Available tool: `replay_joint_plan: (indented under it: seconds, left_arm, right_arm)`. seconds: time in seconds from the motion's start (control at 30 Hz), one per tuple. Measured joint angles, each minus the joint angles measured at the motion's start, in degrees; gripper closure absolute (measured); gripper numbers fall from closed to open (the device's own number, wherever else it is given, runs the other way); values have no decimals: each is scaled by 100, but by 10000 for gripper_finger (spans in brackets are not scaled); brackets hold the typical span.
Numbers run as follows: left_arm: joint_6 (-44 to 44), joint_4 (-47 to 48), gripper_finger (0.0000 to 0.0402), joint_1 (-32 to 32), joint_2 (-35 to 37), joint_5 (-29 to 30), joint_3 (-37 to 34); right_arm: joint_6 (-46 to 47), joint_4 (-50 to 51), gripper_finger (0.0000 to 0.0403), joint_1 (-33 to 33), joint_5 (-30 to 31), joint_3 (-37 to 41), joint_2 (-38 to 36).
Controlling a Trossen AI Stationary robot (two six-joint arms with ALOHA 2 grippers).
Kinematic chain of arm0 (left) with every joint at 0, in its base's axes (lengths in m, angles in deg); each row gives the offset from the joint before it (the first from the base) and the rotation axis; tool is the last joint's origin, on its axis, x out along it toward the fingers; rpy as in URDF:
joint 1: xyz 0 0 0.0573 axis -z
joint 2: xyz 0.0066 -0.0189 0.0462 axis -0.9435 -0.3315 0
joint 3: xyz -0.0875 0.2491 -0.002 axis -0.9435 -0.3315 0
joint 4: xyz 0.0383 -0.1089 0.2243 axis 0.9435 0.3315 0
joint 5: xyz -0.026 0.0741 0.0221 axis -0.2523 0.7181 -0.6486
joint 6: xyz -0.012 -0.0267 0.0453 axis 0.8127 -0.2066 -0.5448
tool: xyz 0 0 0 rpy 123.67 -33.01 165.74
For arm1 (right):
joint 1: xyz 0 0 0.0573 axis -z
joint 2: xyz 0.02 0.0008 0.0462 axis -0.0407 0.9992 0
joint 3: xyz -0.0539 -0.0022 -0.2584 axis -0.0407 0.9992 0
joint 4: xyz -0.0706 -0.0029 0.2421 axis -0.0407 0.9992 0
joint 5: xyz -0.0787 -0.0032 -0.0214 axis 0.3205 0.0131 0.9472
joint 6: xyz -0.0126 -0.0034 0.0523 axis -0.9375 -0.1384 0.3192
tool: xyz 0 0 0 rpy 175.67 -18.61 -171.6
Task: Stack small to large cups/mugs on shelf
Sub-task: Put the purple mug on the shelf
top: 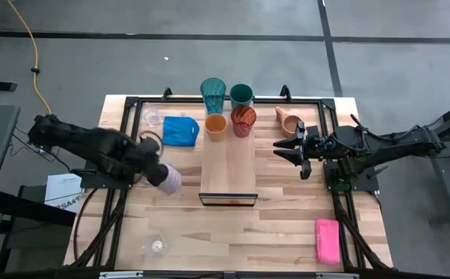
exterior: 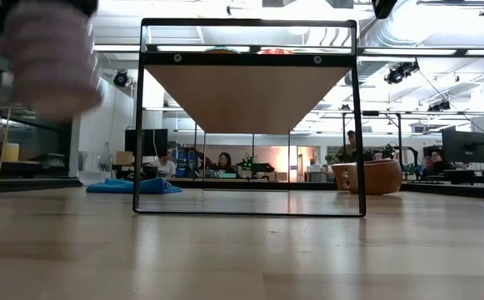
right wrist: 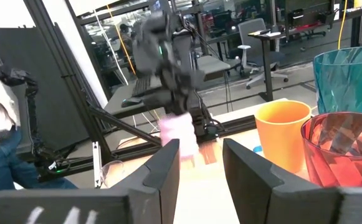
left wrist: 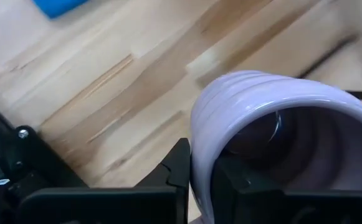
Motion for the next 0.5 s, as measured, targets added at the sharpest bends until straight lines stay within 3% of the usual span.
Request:
replay_joint_plan:
  seconds: [0.17, 0.5]
  left_arm:
    - [-195, 675, 385, 4, -235, 385, 1453]
    - [-1566, 1233, 385, 1, -2285, 945, 4310]
  right_arm:
    - [-13, 0, 289, 1, 0, 0, 0]
    - [-109, 4, 289, 0, 0, 0, 2]
